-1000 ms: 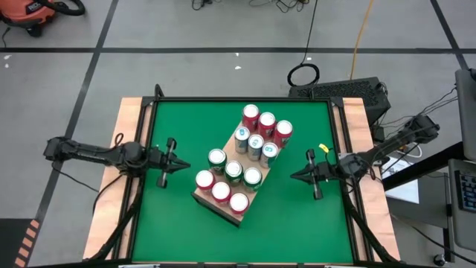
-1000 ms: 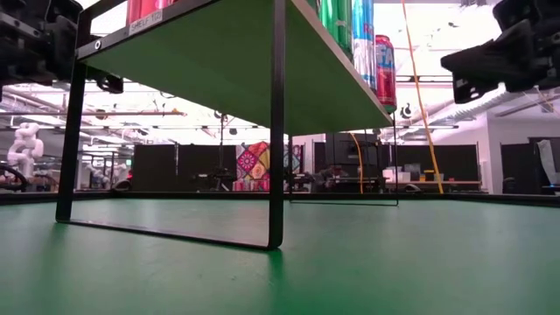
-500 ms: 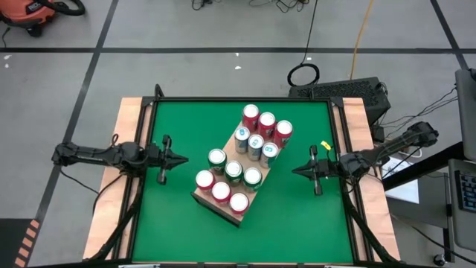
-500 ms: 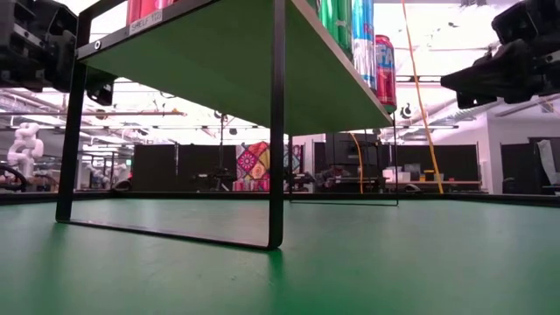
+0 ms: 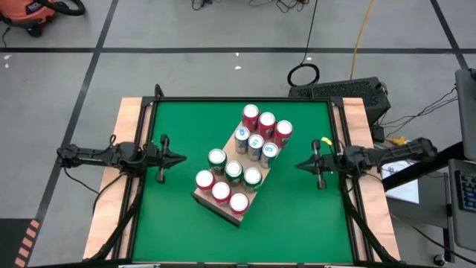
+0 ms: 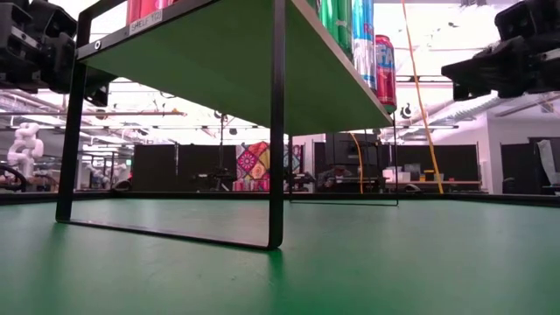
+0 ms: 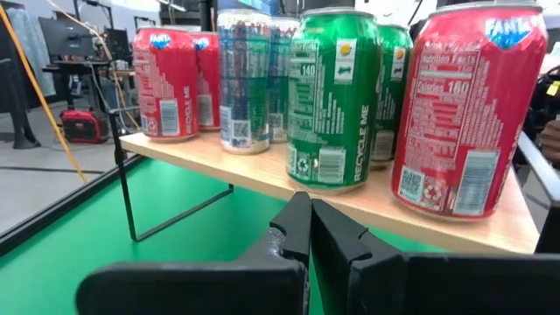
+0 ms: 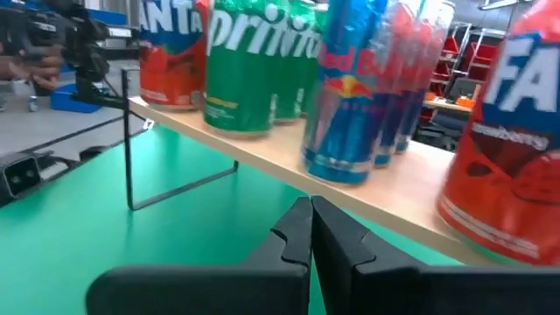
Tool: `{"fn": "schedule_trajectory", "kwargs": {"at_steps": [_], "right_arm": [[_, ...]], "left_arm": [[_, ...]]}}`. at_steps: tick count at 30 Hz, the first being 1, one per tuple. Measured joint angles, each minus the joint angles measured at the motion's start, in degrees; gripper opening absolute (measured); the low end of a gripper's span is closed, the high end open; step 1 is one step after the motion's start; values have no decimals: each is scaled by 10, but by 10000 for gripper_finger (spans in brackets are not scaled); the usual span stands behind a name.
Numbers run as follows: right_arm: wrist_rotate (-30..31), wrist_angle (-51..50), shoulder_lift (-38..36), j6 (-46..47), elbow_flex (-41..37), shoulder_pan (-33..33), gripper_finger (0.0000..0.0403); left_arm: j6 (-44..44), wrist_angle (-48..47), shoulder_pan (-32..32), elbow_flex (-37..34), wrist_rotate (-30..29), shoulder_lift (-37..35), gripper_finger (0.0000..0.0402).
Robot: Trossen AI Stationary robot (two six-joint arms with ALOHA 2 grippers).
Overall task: Sort soda cans
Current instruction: Return to Home Position
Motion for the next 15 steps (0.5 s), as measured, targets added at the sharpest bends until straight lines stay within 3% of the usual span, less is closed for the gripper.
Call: {"fn": "schedule_trajectory", "kwargs": {"at_steps": [10,15], "right_arm": [[-66,-66,-62,6,0,-66,0],[-64,-92,-71,2,0,-89,0]], "left_arm": [[0,-5,0,0,-23,0,13],[0,-5,0,0,-24,0,13]]}}
